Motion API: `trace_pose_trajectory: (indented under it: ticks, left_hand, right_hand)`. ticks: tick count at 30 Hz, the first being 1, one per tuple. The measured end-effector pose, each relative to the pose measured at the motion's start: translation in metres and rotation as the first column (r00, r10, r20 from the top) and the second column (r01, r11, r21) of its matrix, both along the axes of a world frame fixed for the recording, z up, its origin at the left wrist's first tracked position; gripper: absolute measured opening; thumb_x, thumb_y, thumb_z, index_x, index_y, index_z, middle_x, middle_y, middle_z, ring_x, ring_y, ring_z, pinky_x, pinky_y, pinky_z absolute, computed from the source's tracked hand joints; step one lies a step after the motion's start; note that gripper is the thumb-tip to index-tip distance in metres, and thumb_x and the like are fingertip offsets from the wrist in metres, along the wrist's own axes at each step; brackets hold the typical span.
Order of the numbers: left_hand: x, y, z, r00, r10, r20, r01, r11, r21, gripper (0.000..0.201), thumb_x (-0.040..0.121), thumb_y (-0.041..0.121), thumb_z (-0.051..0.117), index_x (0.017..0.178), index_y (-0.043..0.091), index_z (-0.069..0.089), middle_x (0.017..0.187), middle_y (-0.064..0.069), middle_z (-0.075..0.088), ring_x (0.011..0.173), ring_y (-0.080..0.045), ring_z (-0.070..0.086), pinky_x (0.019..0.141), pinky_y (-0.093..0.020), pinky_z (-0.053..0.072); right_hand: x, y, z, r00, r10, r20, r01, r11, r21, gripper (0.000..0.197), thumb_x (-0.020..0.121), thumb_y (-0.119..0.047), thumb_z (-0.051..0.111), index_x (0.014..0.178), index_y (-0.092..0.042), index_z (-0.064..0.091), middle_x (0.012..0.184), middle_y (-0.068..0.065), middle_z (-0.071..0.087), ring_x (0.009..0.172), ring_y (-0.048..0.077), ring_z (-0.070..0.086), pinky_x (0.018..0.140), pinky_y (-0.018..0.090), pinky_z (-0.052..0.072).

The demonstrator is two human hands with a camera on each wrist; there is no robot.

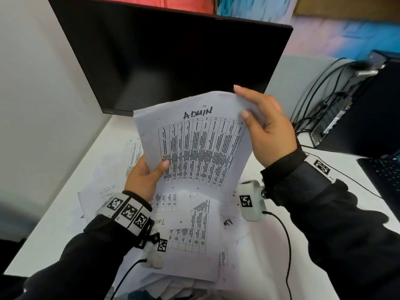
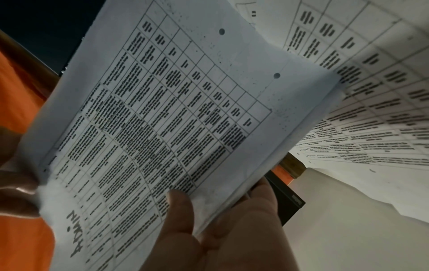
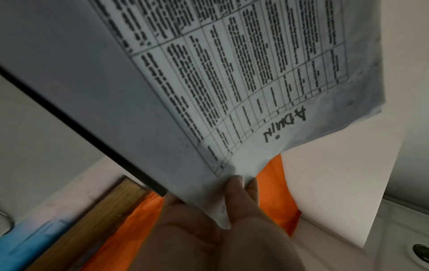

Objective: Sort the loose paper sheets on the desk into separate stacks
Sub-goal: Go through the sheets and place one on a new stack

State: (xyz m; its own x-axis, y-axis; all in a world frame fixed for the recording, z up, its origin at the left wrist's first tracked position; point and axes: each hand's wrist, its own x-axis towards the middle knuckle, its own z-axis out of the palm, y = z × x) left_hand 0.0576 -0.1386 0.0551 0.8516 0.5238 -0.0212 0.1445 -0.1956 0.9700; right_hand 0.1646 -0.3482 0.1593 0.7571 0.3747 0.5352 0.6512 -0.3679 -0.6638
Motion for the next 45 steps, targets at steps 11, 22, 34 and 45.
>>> trace_pose_trajectory:
  ticks: [11,22,34,45]
  left_hand:
    - [0.001,0.003,-0.008,0.999,0.031,-0.018,-0.033,0.994,-0.100,0.031,0.085,0.034,0.060,0.115,0.025,0.061,0.102,0.010,0.067,0.101,-0.014,0.061,0.087,-0.029,0.042]
    - [0.001,-0.002,0.001,1.000,-0.011,0.017,0.013,0.998,-0.068,0.017,0.087,0.029,0.057,0.104,0.034,0.057,0.092,0.022,0.061,0.088,0.007,0.055,0.073,-0.010,0.038]
    - [0.007,-0.018,-0.001,1.000,0.006,0.021,-0.005,0.999,-0.041,0.027,0.093,0.029,0.047,0.118,0.042,0.048,0.114,0.011,0.062,0.113,-0.017,0.055,0.101,-0.045,0.042]
    - [0.008,-0.043,-0.009,0.934,-0.121,-0.336,0.258,0.879,0.401,0.016,0.090,0.043,0.050,0.095,0.028,0.051,0.083,0.013,0.064,0.066,-0.009,0.062,0.062,-0.022,0.049]
  right_hand:
    - [-0.003,-0.003,-0.053,0.868,0.069,-0.491,0.051,0.973,0.227,0.034,0.095,-0.012,0.047,0.129,-0.020,0.045,0.110,-0.019,0.058,0.106,0.000,0.057,0.096,0.025,0.044]
    - [-0.017,-0.004,-0.084,0.782,0.094,-0.616,0.109,0.953,0.284,0.030,0.095,-0.009,0.047,0.107,-0.037,0.046,0.108,-0.022,0.058,0.103,-0.008,0.054,0.089,0.007,0.043]
    - [-0.022,-0.026,-0.097,0.740,-0.005,-0.672,0.122,0.984,0.127,0.022,0.097,-0.011,0.042,0.115,-0.023,0.051,0.108,-0.010,0.063,0.098,-0.003,0.057,0.076,0.008,0.044]
    - [-0.011,-0.070,-0.116,0.588,-0.270,-0.763,0.231,0.960,-0.161,0.024,0.093,-0.011,0.052,0.116,-0.012,0.060,0.102,0.001,0.065,0.094,0.018,0.060,0.080,0.024,0.042]
